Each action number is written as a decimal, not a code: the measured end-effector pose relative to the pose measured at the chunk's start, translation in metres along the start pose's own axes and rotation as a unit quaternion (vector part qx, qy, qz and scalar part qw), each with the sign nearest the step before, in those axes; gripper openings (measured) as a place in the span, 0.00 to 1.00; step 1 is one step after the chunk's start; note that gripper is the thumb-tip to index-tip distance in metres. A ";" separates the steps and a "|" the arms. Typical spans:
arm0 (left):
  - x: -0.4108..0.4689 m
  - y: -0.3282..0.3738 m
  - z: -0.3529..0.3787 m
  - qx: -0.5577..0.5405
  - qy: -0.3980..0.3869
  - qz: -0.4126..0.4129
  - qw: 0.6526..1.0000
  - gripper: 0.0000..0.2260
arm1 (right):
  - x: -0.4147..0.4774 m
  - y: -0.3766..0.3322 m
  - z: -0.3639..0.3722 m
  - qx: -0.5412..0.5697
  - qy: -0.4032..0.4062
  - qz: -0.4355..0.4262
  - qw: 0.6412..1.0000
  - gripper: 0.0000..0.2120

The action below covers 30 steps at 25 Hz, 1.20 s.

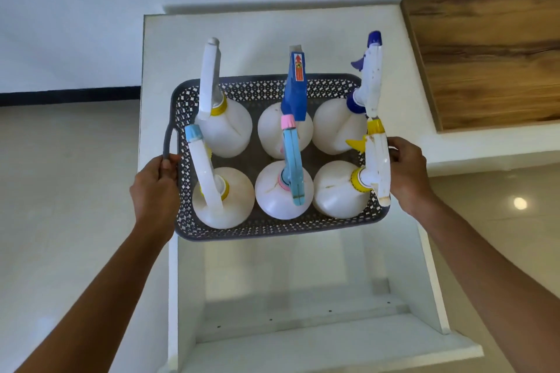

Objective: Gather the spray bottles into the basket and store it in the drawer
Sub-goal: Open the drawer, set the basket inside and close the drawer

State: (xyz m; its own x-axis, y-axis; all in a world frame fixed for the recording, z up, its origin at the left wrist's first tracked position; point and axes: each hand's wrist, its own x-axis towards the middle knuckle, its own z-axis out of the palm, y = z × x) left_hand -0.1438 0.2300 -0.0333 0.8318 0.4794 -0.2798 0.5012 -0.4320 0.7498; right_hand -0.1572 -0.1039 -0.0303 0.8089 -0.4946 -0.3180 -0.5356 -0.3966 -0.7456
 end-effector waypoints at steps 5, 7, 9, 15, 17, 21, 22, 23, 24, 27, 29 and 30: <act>-0.084 -0.028 -0.011 -0.016 -0.014 -0.049 0.999 0.09 | -0.057 0.038 -0.043 0.011 -0.026 0.015 0.999 0.06; -0.114 -0.049 -0.015 -0.014 -0.029 -0.072 0.997 0.06 | -0.080 0.058 -0.056 0.009 -0.037 0.029 0.999 0.07; -0.138 -0.067 -0.018 -0.005 -0.034 -0.091 0.995 0.05 | -0.100 0.079 -0.064 0.021 -0.051 0.050 0.997 0.09; -0.177 -0.107 -0.006 0.027 -0.032 -0.116 0.992 0.12 | -0.132 0.139 -0.057 0.034 -0.074 0.126 0.989 0.12; -0.172 -0.119 0.003 0.034 -0.038 -0.123 0.991 0.12 | -0.127 0.154 -0.048 0.021 -0.081 0.138 0.987 0.10; -0.150 -0.149 0.032 0.049 -0.070 -0.147 0.985 0.11 | -0.107 0.186 -0.017 -0.005 -0.084 0.155 0.984 0.08; -0.144 -0.158 0.042 0.045 -0.074 -0.150 0.985 0.11 | -0.100 0.195 -0.007 -0.011 -0.079 0.155 0.985 0.08; -0.137 -0.168 0.053 0.048 -0.074 -0.154 0.984 0.11 | -0.093 0.204 0.003 -0.021 -0.074 0.154 0.985 0.09; -0.131 -0.177 0.062 0.058 -0.069 -0.160 0.983 0.11 | -0.085 0.214 0.012 -0.033 -0.073 0.155 0.985 0.08; -0.116 -0.205 0.089 0.088 -0.063 -0.177 0.978 0.11 | -0.066 0.244 0.042 -0.050 -0.085 0.164 0.982 0.07; -0.108 -0.223 0.105 0.108 -0.070 -0.180 0.975 0.11 | -0.054 0.261 0.057 -0.070 -0.083 0.169 0.980 0.05; -0.104 -0.230 0.110 0.119 -0.071 -0.184 0.973 0.11 | -0.050 0.267 0.063 -0.076 -0.082 0.171 0.979 0.05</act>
State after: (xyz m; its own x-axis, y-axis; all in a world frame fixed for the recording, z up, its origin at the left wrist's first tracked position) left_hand -0.3199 0.1953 -0.2429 0.6024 0.5312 -0.5958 0.7978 -0.4237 0.4289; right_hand -0.3252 -0.1363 -0.2509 0.5966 -0.4928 -0.6334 -0.8022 -0.3460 -0.4865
